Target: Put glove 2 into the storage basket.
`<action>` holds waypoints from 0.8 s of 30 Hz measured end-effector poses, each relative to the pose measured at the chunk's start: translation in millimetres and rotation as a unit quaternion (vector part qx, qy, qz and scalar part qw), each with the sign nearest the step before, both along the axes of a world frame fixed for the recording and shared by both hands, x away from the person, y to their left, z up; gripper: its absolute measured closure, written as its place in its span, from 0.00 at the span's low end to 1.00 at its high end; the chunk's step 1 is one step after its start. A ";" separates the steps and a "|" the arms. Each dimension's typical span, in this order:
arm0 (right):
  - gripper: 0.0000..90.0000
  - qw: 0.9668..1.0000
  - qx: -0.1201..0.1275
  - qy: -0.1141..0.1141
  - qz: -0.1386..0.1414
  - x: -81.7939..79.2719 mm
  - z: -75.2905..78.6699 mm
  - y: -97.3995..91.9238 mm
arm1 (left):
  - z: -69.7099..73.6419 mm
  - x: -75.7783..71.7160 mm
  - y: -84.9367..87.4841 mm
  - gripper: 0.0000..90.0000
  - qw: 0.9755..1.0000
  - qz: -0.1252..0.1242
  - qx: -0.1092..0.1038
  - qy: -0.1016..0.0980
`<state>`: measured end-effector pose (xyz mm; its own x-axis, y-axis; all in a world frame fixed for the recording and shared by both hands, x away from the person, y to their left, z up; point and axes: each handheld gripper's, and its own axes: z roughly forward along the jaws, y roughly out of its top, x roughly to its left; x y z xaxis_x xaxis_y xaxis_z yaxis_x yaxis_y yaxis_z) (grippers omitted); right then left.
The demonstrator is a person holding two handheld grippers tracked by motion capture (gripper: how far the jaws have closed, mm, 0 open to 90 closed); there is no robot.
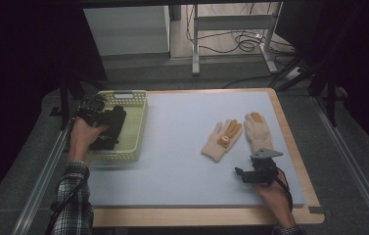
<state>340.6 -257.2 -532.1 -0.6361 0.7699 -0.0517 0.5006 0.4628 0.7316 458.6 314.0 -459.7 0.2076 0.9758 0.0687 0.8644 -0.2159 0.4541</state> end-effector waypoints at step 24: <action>0.21 1.000 0.001 0.001 -0.001 -0.1 0.2 0.0 | 34.5 -126.9 -116.5 0.01 0.952 -0.231 -0.106 -0.172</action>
<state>340.5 -257.3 -531.9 -0.6348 0.7712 -0.0486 0.5031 0.4601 0.7316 331.8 197.4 -425.2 0.6180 0.7859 0.0212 0.4922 -0.4079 0.7690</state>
